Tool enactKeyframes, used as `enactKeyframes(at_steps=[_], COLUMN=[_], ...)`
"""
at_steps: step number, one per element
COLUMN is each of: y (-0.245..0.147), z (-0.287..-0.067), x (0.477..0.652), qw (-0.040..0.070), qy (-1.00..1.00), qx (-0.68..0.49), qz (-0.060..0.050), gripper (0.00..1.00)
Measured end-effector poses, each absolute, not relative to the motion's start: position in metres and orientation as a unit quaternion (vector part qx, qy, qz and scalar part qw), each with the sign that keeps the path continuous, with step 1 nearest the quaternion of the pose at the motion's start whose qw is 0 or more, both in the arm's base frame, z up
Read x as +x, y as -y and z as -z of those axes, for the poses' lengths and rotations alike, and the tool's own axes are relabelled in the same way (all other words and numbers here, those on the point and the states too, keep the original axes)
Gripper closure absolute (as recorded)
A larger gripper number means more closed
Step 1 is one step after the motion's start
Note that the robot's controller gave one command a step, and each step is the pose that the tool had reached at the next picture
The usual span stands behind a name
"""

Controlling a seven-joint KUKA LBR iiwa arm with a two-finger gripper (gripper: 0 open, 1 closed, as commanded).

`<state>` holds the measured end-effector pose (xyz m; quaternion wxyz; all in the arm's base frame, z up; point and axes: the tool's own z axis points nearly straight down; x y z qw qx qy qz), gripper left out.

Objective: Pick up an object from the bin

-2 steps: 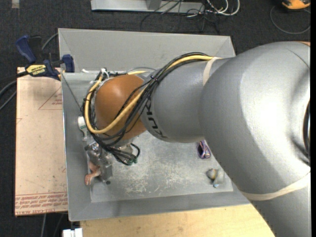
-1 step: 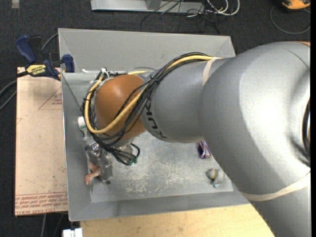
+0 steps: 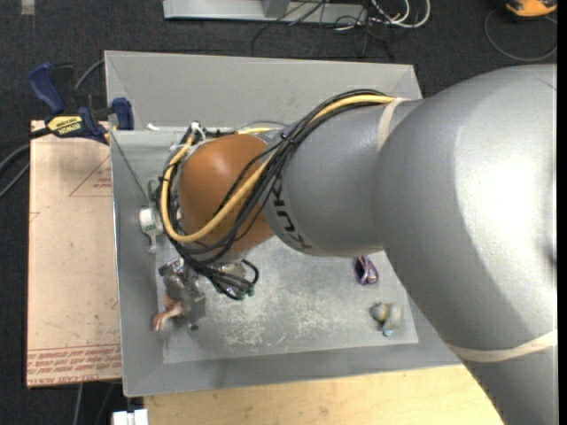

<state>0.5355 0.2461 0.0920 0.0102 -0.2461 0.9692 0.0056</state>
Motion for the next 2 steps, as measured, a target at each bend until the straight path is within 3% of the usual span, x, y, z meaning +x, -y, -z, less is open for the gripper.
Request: enactKeyframes(at_steps=[1,2], y=[-0.241,-0.247], z=[-0.097,-0.108], x=[0.542,0.517], qw=[0.009,0.01], qy=[-0.971,-0.968], qx=[-0.238,-0.25], qz=[-0.005,-0.007], gripper=[1.0,1.0])
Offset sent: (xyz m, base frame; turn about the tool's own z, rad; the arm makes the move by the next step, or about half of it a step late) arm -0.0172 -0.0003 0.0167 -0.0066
